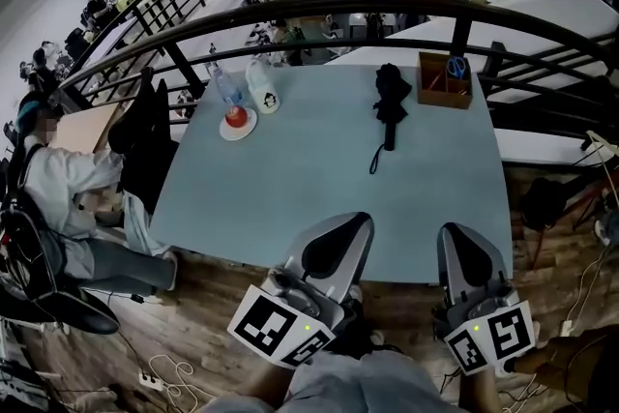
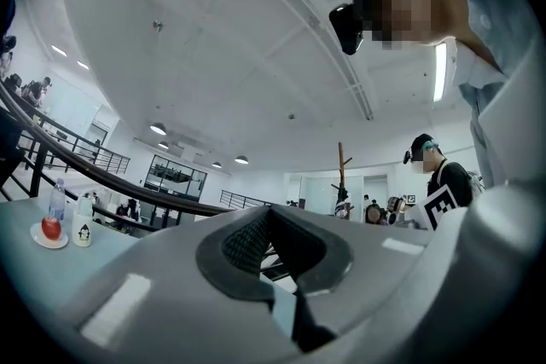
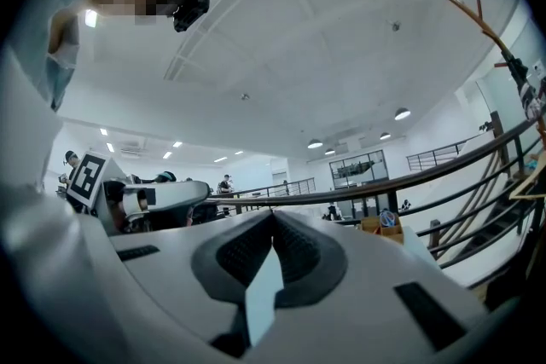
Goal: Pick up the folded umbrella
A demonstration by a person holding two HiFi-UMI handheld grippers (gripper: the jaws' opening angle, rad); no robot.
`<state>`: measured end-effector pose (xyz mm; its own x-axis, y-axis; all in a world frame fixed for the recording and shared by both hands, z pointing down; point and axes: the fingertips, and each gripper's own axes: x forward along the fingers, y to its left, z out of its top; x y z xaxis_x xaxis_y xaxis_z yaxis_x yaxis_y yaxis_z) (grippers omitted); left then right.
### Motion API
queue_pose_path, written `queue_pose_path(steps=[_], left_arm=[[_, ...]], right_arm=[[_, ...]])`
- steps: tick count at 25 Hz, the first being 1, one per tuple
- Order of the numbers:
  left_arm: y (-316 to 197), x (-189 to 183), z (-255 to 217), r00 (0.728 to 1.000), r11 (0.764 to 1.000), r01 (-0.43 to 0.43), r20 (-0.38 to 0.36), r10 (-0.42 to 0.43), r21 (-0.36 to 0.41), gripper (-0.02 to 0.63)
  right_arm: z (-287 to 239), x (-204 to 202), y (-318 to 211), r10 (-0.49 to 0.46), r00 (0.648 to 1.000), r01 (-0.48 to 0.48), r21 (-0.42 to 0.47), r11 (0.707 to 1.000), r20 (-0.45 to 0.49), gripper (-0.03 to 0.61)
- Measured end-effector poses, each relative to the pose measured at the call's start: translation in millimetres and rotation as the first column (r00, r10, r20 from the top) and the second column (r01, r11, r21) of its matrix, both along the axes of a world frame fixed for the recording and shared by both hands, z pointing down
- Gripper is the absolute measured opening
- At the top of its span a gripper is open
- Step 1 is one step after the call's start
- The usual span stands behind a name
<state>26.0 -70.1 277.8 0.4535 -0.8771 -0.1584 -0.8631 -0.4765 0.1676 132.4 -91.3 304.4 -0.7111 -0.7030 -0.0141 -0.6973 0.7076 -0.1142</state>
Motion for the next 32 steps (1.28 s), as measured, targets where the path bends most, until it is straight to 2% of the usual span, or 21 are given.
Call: queue_pose_path(steps=[16,24,32], left_arm=[[-120,-58,1,0.997,0.996,-0.083,-0.001,0.083,-0.024,0.005],[-164,-83,28,0.992,0.988,-0.119,0.019,0.121,-0.097,0.005],[-211,-85,53,0.992,0.975,-0.111,0.036,0.12,-0.194,0.005]], right_arm=[[-6,-55,-109,0.078,0.997,-0.078,-0.007,0.997,-0.023,-0.001],[19,-80,-137,0.101,0.994,-0.104,-0.057,0.993,-0.045,-0.001],[31,-79,-165,0.098,0.993,-0.103,-0.089,0.991,-0.06,-0.001]])
